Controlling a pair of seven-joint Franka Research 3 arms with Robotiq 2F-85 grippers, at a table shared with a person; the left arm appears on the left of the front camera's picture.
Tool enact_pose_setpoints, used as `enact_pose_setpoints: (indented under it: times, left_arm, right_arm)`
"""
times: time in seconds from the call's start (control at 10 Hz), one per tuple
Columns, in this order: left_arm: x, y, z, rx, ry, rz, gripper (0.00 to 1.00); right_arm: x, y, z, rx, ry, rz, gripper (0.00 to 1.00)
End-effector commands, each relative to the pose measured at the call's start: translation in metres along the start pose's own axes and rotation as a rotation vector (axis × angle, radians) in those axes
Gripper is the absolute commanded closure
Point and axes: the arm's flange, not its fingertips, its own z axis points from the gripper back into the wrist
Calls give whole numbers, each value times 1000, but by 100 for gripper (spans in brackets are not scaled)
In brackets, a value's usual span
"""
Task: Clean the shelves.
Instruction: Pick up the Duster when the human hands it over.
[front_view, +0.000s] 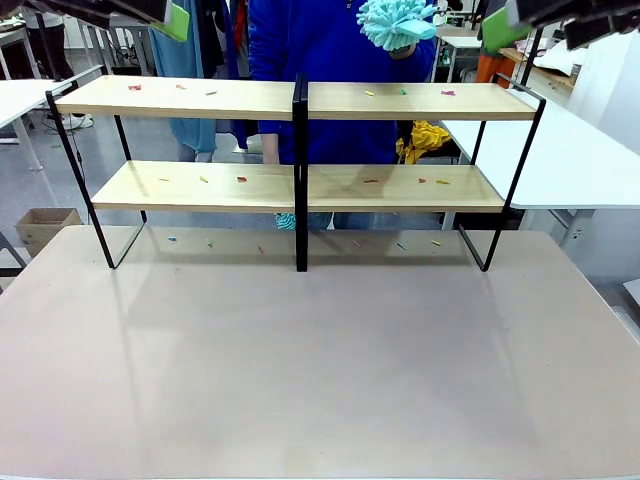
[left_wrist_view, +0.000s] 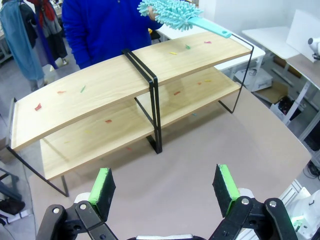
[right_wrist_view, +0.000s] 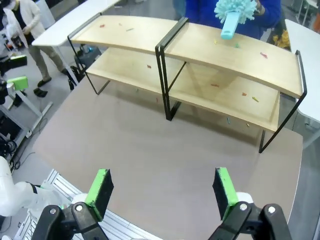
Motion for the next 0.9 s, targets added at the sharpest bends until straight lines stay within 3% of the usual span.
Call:
enact_pose_setpoints:
  times: [0.0, 0.2, 0.3, 0.8]
  left_arm:
    - [0, 1, 0, 5, -8, -8, 0]
    - [0, 1, 0, 5, -8, -8, 0]
    - [0, 1, 0, 5, -8, -8, 0]
    - [0, 1, 0, 5, -8, -8, 0]
  right_arm:
    - [1, -7, -1, 16, -24, 18, 0]
    - [2, -9, -7, -29, -44, 14, 0]
    - [1, -1, 1, 0, -8, -3, 0]
    - [1, -1, 1, 0, -8, -3, 0]
